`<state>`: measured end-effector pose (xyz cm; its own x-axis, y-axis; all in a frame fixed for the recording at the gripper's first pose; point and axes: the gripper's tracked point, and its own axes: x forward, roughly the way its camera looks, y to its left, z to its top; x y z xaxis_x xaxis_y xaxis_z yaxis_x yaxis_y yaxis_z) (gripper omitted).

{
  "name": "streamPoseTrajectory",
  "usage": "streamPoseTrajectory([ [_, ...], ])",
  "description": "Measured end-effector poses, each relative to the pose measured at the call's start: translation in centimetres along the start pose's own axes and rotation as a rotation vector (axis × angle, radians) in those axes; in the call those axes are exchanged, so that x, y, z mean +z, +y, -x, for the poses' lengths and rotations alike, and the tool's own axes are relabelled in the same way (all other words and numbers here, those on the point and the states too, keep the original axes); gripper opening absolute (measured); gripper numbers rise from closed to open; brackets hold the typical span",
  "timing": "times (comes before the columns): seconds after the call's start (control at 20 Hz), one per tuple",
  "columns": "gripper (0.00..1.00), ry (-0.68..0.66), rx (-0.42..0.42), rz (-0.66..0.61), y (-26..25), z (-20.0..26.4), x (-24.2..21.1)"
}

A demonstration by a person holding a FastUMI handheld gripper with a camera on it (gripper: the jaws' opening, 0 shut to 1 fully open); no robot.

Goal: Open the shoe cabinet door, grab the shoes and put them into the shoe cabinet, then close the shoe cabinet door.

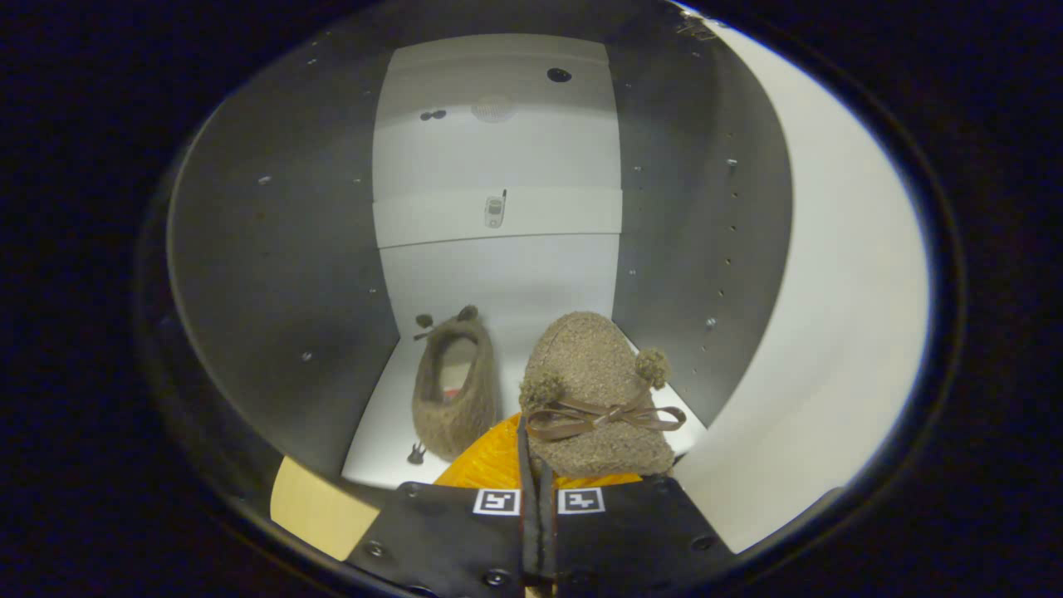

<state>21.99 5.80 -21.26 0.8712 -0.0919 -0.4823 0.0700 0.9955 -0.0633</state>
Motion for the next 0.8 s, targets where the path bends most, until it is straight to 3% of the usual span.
streamPoseTrajectory([
  [0.35,0.02,0.042,0.010,0.014,-1.6,-10.8,2.7],
  [0.8,0.03,0.188,0.073,-0.023,-1.4,-14.5,-0.4],
])
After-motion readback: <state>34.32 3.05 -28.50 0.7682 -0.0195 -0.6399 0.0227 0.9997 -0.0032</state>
